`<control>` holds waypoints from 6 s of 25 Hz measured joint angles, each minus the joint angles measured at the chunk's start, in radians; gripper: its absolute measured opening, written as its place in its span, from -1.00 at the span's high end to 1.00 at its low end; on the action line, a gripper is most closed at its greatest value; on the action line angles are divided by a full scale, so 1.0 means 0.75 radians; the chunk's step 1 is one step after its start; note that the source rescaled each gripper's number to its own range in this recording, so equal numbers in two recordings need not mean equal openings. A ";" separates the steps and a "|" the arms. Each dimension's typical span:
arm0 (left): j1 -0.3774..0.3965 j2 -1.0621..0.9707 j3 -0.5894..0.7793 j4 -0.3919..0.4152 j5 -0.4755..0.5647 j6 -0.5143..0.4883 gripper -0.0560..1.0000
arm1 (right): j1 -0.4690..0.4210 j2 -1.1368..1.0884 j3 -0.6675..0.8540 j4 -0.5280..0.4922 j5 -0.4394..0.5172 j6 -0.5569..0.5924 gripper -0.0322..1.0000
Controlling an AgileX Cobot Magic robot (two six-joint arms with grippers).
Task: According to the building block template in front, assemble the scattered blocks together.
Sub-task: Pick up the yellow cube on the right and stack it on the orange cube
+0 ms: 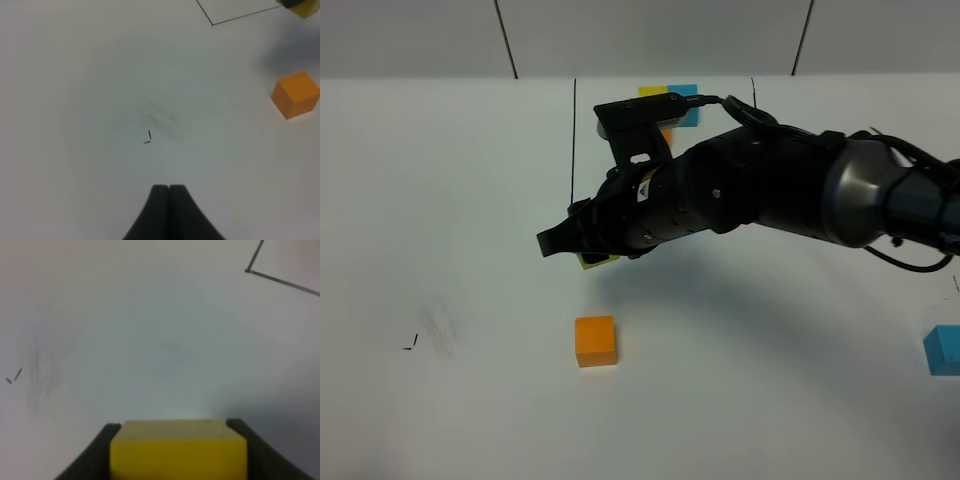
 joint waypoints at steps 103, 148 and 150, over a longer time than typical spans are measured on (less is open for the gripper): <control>0.000 0.000 0.000 0.000 0.000 -0.002 0.89 | 0.236 0.379 -0.264 -0.896 0.321 1.376 -0.08; 0.000 0.000 0.000 0.000 0.000 0.001 0.89 | 0.243 0.454 -0.287 -0.897 0.282 1.376 -0.08; 0.000 0.000 0.000 0.000 0.000 0.001 0.89 | 0.243 0.454 -0.287 -0.898 0.282 1.347 -0.08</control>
